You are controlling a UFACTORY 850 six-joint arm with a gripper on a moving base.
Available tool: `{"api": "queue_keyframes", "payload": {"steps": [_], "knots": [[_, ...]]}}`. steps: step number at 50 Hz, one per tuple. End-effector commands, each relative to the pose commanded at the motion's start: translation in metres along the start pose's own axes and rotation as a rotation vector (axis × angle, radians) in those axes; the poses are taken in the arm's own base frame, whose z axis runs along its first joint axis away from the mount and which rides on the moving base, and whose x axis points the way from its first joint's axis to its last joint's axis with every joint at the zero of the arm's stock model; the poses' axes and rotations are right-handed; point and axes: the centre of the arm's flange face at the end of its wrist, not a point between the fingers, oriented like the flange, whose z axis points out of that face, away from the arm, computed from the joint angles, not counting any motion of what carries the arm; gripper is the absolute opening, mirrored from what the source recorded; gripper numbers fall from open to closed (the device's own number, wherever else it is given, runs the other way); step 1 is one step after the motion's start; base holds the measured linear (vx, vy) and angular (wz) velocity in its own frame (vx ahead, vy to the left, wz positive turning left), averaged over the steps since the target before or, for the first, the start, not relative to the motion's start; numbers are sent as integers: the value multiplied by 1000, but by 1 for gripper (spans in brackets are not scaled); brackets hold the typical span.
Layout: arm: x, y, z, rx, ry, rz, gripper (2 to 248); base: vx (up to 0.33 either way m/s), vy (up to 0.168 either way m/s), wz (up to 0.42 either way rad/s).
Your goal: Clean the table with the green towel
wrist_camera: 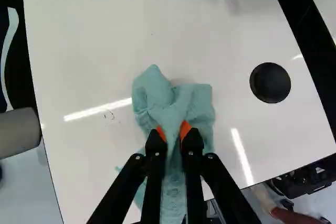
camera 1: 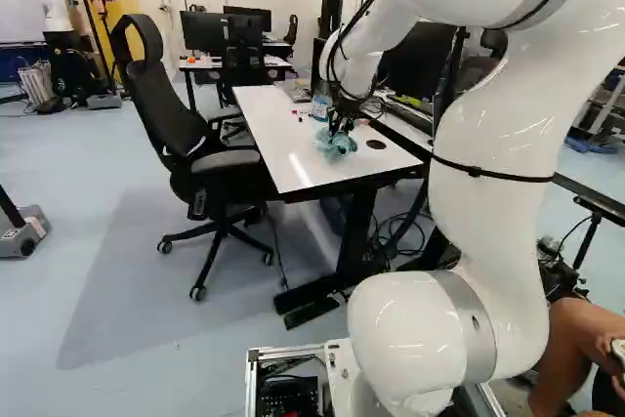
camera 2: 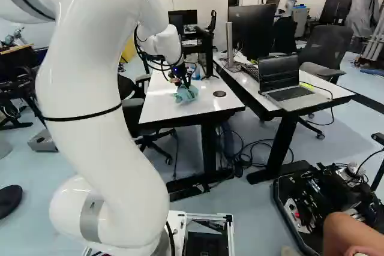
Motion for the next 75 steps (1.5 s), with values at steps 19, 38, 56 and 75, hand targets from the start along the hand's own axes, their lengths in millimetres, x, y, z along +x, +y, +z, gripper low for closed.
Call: {"api": "queue_keyframes", "payload": {"steps": [19, 38, 56, 75], "knots": [[17, -8, 11, 7, 63, -12, 46, 0, 0, 0], [18, -31, 32, 26, 111, -45, 46, 0, 0, 0], [11, -32, 49, 28, 165, -46, 46, 0, 0, 0], [8, -33, 72, 29, 170, -46, 46, 0, 0, 0]]}}
